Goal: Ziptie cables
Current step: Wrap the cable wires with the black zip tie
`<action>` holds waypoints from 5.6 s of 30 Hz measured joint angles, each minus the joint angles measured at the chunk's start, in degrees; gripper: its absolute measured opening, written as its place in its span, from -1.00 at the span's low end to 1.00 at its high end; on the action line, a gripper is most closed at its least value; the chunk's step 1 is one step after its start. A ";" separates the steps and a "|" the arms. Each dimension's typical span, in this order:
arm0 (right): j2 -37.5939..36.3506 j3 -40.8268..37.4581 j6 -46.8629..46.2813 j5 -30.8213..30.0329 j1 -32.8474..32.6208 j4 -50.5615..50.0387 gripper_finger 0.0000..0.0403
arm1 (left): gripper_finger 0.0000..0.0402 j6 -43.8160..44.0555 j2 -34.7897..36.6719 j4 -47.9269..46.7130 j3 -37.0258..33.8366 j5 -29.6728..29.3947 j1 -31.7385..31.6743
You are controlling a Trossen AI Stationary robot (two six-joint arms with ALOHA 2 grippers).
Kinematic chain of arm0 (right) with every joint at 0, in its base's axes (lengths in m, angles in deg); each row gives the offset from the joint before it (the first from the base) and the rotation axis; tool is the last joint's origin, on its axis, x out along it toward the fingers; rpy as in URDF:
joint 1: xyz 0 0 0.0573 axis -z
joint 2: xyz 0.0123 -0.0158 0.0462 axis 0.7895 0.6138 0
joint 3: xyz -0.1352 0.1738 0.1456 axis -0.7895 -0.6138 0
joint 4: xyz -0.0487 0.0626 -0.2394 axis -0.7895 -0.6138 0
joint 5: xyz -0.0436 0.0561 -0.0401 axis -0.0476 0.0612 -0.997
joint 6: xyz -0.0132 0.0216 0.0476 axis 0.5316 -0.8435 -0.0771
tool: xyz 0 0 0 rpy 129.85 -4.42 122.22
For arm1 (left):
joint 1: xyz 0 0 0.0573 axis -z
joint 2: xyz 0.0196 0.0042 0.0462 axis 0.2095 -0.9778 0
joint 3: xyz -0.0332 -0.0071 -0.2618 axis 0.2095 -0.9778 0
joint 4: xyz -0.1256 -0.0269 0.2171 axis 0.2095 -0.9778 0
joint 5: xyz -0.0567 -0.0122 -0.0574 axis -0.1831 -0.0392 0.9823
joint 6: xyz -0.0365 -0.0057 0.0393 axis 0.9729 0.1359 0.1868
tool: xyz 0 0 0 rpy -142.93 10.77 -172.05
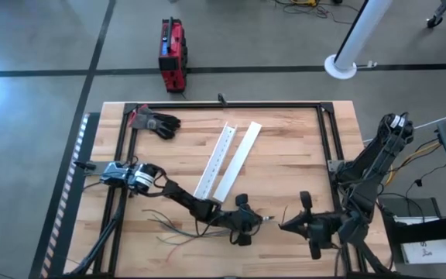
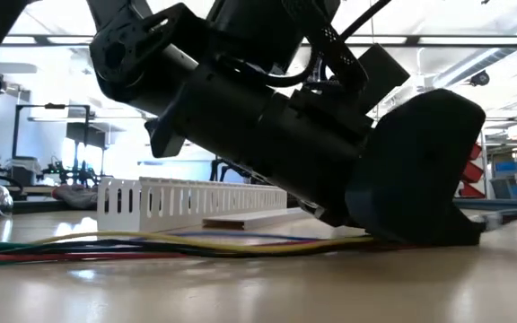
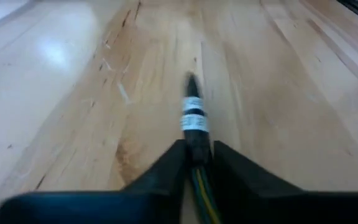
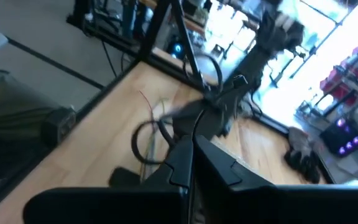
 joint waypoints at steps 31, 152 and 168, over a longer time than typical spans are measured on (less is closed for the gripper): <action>11.78 -0.05 16.81 0.67 -6.85 18.38 -1.00 | -0.97 -5.94 0.66 -7.53 26.86 23.90 -12.90; 31.45 -17.59 -14.63 -5.04 1.33 53.21 -1.00 | -0.48 6.93 5.02 29.52 -4.90 14.08 2.29; 31.45 -17.27 -15.02 -5.95 1.33 53.21 -1.00 | -0.97 7.37 5.01 29.64 -4.71 11.10 2.57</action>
